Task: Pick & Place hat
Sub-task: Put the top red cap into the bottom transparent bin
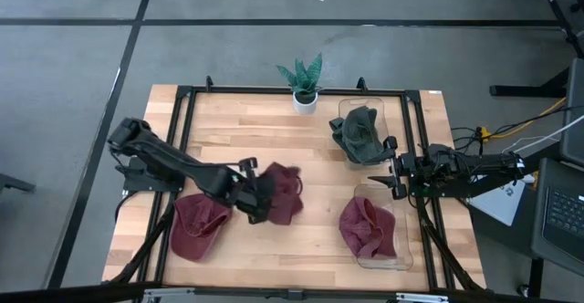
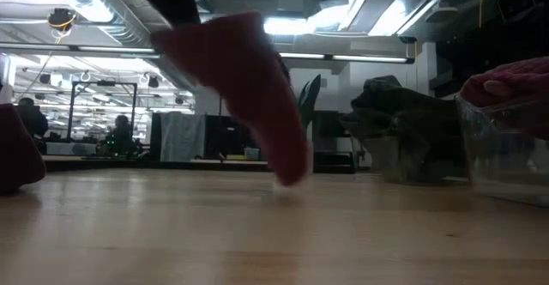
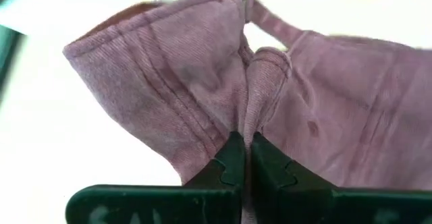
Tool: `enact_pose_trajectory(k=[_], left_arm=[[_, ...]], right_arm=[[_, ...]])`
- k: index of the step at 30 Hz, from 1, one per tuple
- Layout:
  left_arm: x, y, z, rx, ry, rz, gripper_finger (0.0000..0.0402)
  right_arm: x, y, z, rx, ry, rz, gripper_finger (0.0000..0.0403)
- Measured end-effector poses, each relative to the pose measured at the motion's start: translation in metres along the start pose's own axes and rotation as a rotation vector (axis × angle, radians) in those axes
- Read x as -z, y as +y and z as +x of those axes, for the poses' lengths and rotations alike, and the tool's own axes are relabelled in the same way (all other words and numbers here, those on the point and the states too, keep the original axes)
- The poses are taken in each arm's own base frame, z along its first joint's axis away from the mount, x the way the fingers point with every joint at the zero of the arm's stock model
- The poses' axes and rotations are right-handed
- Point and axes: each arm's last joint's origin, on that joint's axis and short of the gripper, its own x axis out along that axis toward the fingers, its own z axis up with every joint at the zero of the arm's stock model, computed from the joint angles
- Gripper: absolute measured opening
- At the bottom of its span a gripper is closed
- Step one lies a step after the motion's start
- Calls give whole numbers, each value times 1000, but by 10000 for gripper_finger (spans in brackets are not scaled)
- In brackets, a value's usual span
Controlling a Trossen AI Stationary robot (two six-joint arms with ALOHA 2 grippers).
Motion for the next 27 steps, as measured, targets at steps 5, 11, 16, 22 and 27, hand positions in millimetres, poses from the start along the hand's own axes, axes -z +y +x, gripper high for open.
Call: enact_pose_trajectory(k=[5, 11, 16, 22, 27], left_arm=[[1, 16, -29, -26, -73, -16, 3], [0, 30, -51, -22, -154, 2, 3], [-6, 32, -59, 3, -237, 33, 3], [-25, 29, -63, 70, -387, 24, 3], [-38, 31, -65, 106, -488, -24, 3]], right_arm=[[0, 0, 0, 0, 0, 0, 229], [0, 0, 0, 0, 0, 0, 229], [0, 0, 0, 0, 1, 0, 229], [0, 0, 0, 0, 0, 0, 229], [0, 0, 0, 0, 0, 0, 229]])
